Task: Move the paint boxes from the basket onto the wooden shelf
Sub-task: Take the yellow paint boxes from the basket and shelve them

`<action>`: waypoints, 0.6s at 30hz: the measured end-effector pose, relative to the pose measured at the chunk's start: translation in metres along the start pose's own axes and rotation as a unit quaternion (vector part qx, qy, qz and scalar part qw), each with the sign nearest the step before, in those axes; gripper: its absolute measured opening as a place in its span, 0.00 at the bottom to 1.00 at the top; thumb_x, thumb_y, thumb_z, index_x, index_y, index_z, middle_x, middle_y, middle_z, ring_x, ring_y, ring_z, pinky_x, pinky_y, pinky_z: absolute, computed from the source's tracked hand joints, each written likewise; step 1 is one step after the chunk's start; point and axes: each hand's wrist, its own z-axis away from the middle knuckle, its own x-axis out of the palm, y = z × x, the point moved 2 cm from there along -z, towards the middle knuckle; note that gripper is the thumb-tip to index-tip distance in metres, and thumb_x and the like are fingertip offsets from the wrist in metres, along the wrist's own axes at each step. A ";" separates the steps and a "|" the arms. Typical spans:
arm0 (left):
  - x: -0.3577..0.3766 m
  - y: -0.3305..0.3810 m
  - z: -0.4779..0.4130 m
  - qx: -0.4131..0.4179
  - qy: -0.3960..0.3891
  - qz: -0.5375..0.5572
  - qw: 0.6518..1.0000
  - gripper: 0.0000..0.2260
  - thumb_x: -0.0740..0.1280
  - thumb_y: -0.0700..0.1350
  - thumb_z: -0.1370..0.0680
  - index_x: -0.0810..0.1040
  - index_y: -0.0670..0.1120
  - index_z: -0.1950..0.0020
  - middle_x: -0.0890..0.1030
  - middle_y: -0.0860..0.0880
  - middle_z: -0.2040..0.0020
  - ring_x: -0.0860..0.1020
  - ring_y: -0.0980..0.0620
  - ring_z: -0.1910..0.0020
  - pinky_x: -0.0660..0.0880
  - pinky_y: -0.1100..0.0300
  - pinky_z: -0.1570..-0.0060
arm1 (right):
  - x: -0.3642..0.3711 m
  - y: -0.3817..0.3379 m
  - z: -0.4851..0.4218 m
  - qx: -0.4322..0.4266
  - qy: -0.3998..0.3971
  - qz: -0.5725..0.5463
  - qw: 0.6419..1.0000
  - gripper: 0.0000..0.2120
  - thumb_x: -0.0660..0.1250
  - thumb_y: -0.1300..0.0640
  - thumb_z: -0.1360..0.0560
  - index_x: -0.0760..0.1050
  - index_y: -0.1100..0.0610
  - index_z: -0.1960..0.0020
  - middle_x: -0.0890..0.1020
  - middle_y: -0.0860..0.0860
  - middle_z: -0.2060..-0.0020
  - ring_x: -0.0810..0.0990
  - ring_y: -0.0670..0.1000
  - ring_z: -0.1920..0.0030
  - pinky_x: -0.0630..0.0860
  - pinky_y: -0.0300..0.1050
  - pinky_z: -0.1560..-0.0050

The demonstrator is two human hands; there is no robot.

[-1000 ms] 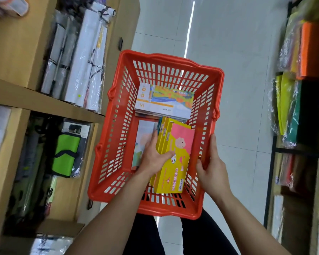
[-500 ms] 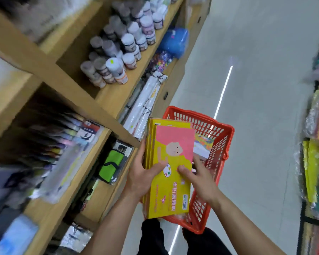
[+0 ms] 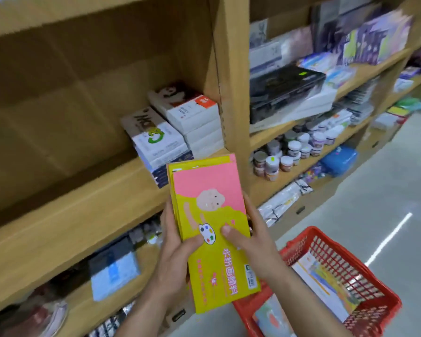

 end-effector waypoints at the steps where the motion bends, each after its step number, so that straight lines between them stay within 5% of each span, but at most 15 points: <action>1: -0.015 0.010 0.002 0.007 0.028 -0.003 1.000 0.41 0.75 0.53 0.35 0.63 0.68 0.25 0.67 0.44 0.21 0.71 0.40 0.25 0.72 0.34 0.33 | 0.017 -0.011 -0.008 -0.008 -0.030 0.005 1.000 0.42 0.78 0.35 0.33 0.64 0.34 0.23 0.75 0.54 0.29 0.78 0.55 0.30 0.77 0.62 0.35; 3: -0.045 0.029 0.003 0.022 0.071 -0.025 0.997 0.42 0.75 0.53 0.34 0.61 0.64 0.23 0.67 0.45 0.22 0.72 0.45 0.26 0.72 0.37 0.31 | 0.054 -0.031 -0.023 -0.015 -0.080 0.002 0.997 0.40 0.78 0.33 0.34 0.65 0.30 0.25 0.74 0.53 0.29 0.79 0.53 0.32 0.79 0.61 0.36; 7: -0.110 0.057 -0.001 0.083 0.134 -0.006 0.987 0.37 0.72 0.36 0.25 0.58 0.54 0.22 0.75 0.50 0.29 0.83 0.62 0.45 0.81 0.65 0.55 | 0.131 -0.059 -0.047 -0.040 -0.125 0.061 0.989 0.31 0.77 0.34 0.33 0.70 0.28 0.33 0.81 0.46 0.35 0.82 0.51 0.36 0.80 0.60 0.38; 11: -0.166 0.076 -0.018 0.076 0.161 0.007 0.984 0.28 0.62 0.29 0.20 0.65 0.49 0.23 0.81 0.50 0.36 0.86 0.58 0.50 0.81 0.63 0.57 | 0.190 -0.075 -0.070 -0.045 -0.145 0.181 0.972 0.24 0.72 0.32 0.31 0.73 0.34 0.38 0.87 0.37 0.49 0.86 0.40 0.51 0.83 0.52 0.48; 14: -0.192 0.078 -0.035 0.052 0.172 0.007 0.984 0.25 0.62 0.30 0.19 0.65 0.45 0.24 0.82 0.45 0.39 0.85 0.58 0.54 0.81 0.63 0.57 | 0.220 -0.079 -0.089 -0.033 -0.149 0.258 0.954 0.28 0.71 0.31 0.32 0.76 0.45 0.38 0.88 0.43 0.49 0.87 0.49 0.48 0.82 0.54 0.46; 18: -0.210 0.066 -0.054 0.032 0.180 -0.012 0.983 0.23 0.62 0.32 0.18 0.65 0.46 0.25 0.81 0.48 0.42 0.85 0.64 0.58 0.79 0.69 0.59 | 0.239 -0.072 -0.114 -0.006 -0.160 0.276 0.948 0.27 0.71 0.30 0.33 0.79 0.42 0.39 0.88 0.42 0.49 0.87 0.49 0.48 0.82 0.53 0.44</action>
